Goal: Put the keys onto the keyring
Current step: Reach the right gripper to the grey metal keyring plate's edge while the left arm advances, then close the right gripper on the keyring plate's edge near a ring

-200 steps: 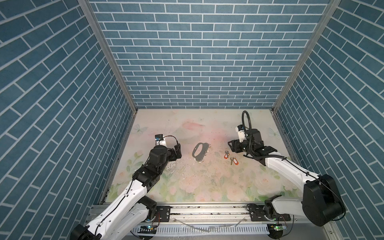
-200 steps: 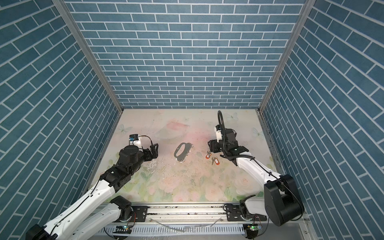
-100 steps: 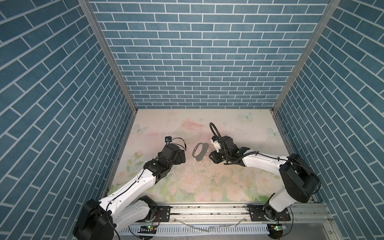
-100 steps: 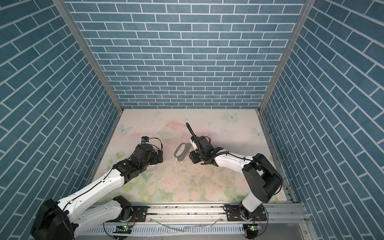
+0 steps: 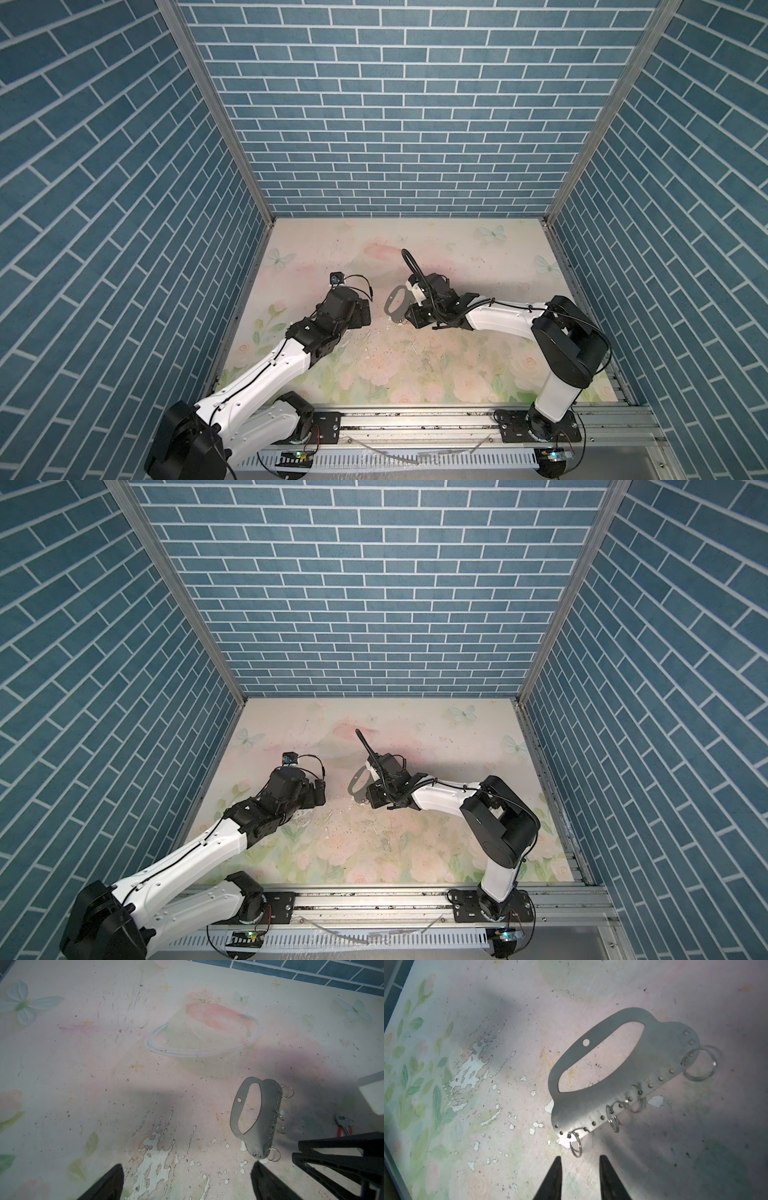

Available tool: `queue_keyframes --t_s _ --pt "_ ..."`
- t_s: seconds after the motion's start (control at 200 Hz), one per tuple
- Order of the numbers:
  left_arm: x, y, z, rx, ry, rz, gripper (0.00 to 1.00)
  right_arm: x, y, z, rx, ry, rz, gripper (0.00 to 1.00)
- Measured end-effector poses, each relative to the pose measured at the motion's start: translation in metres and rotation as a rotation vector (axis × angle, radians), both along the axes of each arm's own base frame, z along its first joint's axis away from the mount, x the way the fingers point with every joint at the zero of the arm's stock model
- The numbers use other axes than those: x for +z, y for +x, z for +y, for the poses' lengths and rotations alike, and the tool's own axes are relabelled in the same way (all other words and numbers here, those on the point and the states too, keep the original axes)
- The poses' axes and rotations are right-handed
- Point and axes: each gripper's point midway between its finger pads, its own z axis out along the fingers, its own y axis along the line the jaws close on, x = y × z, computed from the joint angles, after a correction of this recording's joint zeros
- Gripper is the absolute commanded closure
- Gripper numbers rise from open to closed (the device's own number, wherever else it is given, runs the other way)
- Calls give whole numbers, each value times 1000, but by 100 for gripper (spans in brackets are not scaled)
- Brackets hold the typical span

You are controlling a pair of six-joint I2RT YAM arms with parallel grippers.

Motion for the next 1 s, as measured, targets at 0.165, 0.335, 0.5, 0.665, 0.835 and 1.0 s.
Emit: queue_keyframes --t_s 0.165,0.335,0.5,0.665,0.835,1.0 --pt "0 -1 0 0 2 2 3 -11 -2 0 -2 -13 26 74" --pt "-2 -2 2 -1 8 12 3 -20 -4 0 1 -25 44 78" --pt "-3 -3 2 -2 10 17 3 -22 -6 2 5 -23 52 79" --pt "-2 -3 1 -3 9 15 3 -18 -4 7 7 -6 52 80" --pt "-1 -3 1 -3 8 15 4 -14 -2 12 9 15 48 81" --pt "-1 -3 1 -4 7 14 4 -14 -2 13 11 18 52 81"
